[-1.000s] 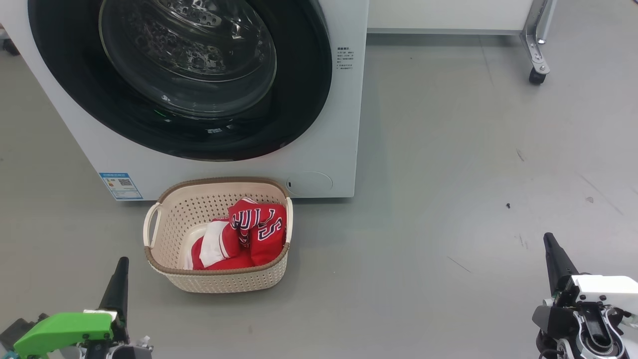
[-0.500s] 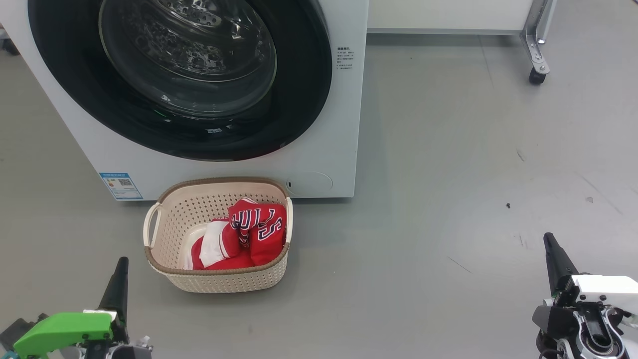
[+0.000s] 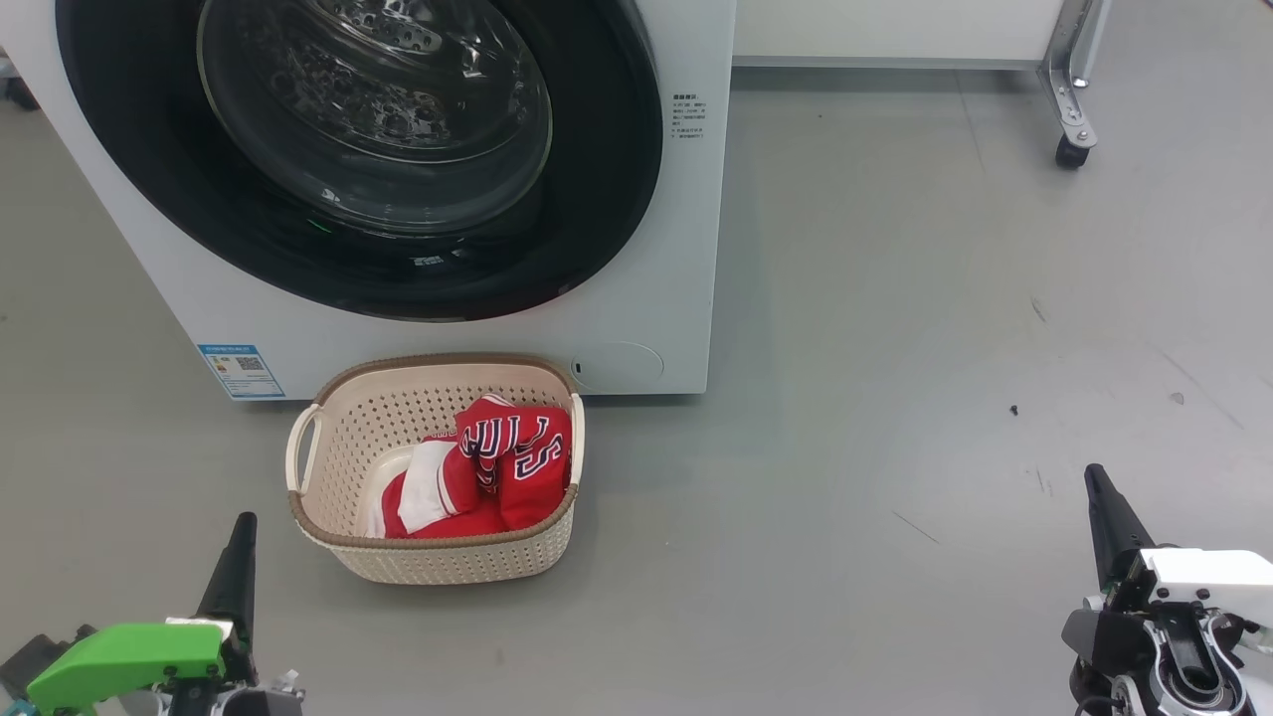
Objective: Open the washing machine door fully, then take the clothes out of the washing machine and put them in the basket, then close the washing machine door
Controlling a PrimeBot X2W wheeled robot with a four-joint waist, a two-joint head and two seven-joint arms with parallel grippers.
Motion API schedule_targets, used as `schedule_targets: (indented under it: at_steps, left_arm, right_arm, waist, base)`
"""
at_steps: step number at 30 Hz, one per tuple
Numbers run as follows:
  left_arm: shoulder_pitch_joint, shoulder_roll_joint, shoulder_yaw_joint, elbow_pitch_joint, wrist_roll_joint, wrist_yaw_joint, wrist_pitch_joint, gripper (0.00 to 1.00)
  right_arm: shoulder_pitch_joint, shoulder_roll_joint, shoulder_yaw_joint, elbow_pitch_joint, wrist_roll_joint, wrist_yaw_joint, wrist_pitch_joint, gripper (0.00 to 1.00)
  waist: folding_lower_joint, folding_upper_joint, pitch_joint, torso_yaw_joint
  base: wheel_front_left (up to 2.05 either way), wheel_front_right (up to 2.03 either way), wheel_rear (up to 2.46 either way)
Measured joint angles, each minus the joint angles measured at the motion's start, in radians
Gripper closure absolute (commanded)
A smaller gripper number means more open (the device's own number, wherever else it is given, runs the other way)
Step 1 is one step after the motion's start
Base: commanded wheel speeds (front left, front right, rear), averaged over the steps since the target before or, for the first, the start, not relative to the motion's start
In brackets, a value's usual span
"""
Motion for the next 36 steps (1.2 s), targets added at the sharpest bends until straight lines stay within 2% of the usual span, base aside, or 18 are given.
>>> schedule_targets:
  at_steps: [36]
  left_arm:
    - [0.000, 0.000, 0.002, 0.000, 0.000, 0.000, 0.000, 1.00]
  right_arm:
    - [0.000, 0.000, 0.000, 0.000, 0.000, 0.000, 0.000, 1.00]
  waist:
    - [0.0000, 0.0000, 0.000, 0.000]
  base:
    - [0.00, 0.00, 0.00]
